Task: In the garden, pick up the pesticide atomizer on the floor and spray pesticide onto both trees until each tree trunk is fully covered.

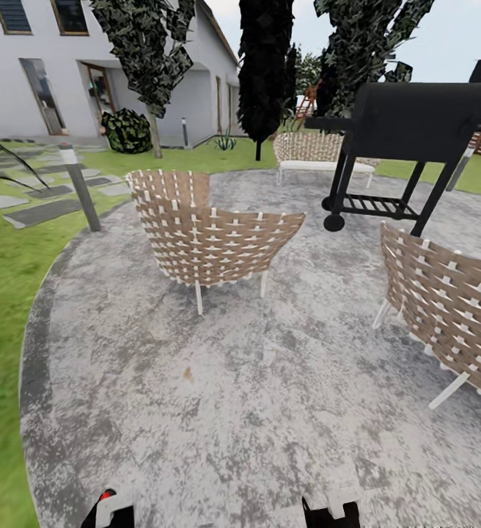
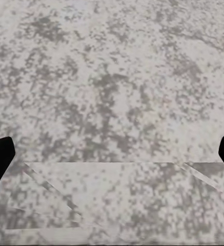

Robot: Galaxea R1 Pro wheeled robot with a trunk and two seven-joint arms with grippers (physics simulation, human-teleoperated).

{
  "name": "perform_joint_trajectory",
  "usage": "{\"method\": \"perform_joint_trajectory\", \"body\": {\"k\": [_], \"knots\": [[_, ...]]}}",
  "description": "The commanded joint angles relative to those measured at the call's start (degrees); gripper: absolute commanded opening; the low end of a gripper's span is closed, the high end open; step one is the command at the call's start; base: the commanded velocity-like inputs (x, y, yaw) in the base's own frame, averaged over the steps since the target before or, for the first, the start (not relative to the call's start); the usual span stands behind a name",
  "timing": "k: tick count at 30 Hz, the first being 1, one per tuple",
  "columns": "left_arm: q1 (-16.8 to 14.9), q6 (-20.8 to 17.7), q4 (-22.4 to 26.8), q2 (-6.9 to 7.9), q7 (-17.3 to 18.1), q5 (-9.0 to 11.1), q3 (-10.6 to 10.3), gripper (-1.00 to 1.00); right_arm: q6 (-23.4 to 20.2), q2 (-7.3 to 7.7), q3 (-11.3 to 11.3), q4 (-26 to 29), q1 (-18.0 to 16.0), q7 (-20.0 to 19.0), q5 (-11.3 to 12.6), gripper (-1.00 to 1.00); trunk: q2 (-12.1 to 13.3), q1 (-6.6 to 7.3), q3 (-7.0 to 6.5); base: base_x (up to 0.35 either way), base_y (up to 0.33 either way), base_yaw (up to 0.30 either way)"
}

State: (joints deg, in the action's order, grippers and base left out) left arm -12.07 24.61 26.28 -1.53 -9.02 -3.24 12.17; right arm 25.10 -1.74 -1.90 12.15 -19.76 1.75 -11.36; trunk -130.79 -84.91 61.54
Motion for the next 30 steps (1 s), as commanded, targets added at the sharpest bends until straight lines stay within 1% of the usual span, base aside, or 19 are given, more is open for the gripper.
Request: {"method": "perform_joint_trajectory", "body": {"k": [1, 4, 7, 30], "knots": [[0.01, 0.17, -0.02, -0.05, -0.12, -0.37, 0.22, -1.00, 0.16, -0.01, -0.21, -0.03, -0.01, 0.18, -0.51, 1.00, -0.02, 0.05, 0.07, -0.332, 0.000, 0.279], [0.10, 0.16, 0.00, -0.05, -0.14, -0.37, 0.29, -1.00, 0.16, -0.01, -0.21, -0.03, -0.01, 0.18, -0.51, 1.00, -0.02, 0.05, 0.15, -0.308, 0.000, 0.279], [0.11, 0.10, -0.06, -0.05, -0.38, -0.37, 0.36, -1.00, 0.17, -0.01, -0.21, -0.03, -0.01, 0.18, -0.51, 1.00, -0.02, 0.05, 0.23, -0.134, 0.000, 0.279], [0.12, 0.14, -0.12, -0.05, -0.47, -0.29, 0.31, -1.00, 0.19, -0.01, -0.21, -0.03, -0.01, 0.18, -0.51, 1.00, -0.02, 0.05, 0.35, -0.005, 0.000, 0.279]]}}
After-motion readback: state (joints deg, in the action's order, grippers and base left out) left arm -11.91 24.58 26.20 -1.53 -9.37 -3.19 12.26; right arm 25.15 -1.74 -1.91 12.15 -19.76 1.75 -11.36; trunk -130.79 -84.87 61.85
